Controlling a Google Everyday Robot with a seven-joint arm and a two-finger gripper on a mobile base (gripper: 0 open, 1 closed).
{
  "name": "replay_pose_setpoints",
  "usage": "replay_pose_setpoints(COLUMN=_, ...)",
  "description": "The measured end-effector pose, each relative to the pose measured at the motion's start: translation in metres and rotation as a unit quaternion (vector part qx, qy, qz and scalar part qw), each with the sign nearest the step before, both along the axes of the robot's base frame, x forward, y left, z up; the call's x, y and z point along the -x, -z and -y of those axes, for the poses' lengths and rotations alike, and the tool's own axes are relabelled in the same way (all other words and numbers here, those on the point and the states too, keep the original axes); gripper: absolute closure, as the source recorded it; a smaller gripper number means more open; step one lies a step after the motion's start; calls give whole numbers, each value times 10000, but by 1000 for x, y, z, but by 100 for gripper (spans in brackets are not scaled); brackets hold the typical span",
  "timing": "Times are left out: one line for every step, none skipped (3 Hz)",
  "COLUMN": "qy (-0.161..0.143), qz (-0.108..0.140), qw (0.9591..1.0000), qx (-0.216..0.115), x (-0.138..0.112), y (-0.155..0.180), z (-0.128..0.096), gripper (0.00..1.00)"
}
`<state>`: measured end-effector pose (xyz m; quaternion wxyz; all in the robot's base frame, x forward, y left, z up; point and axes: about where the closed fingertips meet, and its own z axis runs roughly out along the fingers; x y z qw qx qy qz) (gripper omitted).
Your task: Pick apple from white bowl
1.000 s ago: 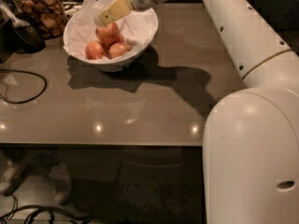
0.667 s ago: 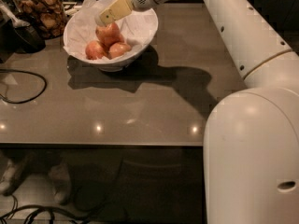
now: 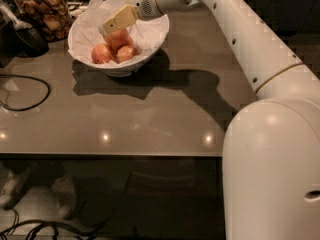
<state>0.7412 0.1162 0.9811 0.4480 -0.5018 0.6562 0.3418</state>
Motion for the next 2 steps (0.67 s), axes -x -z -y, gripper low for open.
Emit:
replay_pose_setpoints(qy=-199, qz=170, qw=9995, qx=-203, x=1, y=3, z=-8, gripper=0)
replay_pose_setpoints(qy=-323, qz=323, qw=9985, qx=-292, x=3, y=3, z=-13, gripper=0)
